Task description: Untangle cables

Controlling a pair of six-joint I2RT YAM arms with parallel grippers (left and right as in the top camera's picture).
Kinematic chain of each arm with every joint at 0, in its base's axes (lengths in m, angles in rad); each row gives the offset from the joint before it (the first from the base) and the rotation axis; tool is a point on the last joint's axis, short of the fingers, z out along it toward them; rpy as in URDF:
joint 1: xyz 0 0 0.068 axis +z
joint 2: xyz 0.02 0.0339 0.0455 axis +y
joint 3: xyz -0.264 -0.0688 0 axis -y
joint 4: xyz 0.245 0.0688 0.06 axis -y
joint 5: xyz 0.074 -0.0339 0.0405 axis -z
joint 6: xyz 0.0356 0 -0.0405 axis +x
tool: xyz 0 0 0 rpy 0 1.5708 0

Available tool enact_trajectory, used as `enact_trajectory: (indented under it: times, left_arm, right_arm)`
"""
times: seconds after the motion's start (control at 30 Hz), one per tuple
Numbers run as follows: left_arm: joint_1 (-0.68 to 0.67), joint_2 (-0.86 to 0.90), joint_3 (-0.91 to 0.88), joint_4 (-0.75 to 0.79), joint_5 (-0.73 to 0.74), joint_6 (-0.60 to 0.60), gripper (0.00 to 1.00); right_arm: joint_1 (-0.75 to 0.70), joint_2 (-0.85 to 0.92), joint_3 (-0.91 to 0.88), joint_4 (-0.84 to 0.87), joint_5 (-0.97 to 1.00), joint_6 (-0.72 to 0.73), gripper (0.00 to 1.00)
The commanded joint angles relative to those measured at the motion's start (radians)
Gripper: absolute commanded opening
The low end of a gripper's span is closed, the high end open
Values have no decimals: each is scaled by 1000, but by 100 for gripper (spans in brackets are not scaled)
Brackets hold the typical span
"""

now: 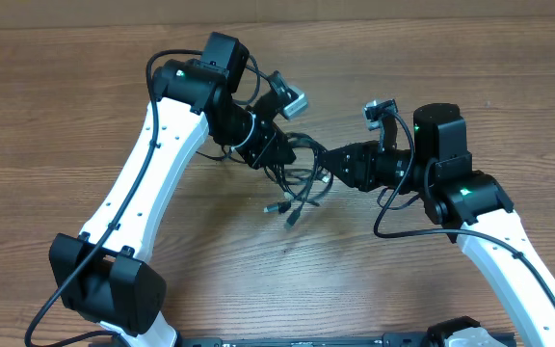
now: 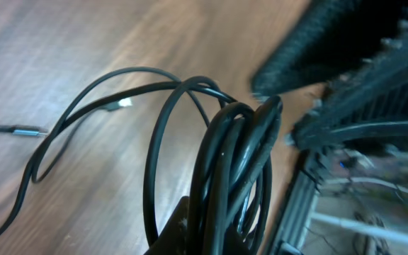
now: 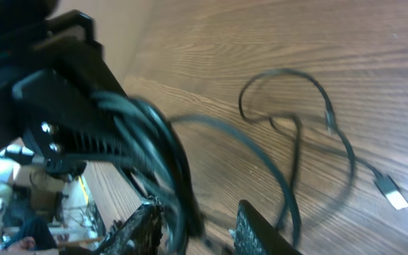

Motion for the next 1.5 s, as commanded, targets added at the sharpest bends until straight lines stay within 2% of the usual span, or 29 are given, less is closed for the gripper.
enact_trajectory:
  times: [0.0,0.07,0.17,0.27,0.3,0.33,0.4,0.5,0.63,0.7,0.8,0.87,1.0,1.2,1.33,1.47]
  left_arm:
    - [-7,-28,25,-28,119,136,4]
    - [-3,-28,25,-37,122,144,4]
    - [-2,-28,25,-33,121,146,4]
    - [2,-28,25,-24,111,146,5]
    - [2,-28,25,-21,100,145,15]
    - [2,-28,25,-19,87,145,29]
    - [3,-28,25,-12,44,141,47]
    - [5,-28,25,2,-60,89,53]
    - [25,-28,25,23,-150,-4,52]
    - [39,-28,25,28,-136,-10,49]
    - [53,-28,25,36,-69,-8,40]
    - [56,-28,25,45,-21,-5,40]
    - [53,-27,25,55,-3,-5,49]
    - [52,-26,25,54,-4,-5,49]
    - [52,-26,24,48,-8,-5,49]
    - [51,-26,23,42,-24,-5,49]
  right_arm:
    - [8,3,3,18,-23,-47,31]
    - [8,3,3,21,-23,-46,24]
    - [8,3,3,19,-27,-45,6]
    - [8,3,3,16,-60,-45,4]
    - [8,3,3,15,-65,-45,4]
    - [8,3,3,13,-68,-45,4]
    - [8,3,3,7,-68,-45,4]
    - [8,3,3,-6,-68,-46,4]
    - [8,3,3,-19,-68,-46,4]
    - [8,3,3,-18,-68,-46,4]
    - [8,3,3,-18,-68,-46,4]
    - [8,3,3,-18,-68,-46,4]
    - [8,3,3,-18,-68,-45,4]
    - [8,3,3,-25,-59,-45,4]
    - [8,3,3,-142,93,-45,4]
    - [8,6,3,-353,399,-43,4]
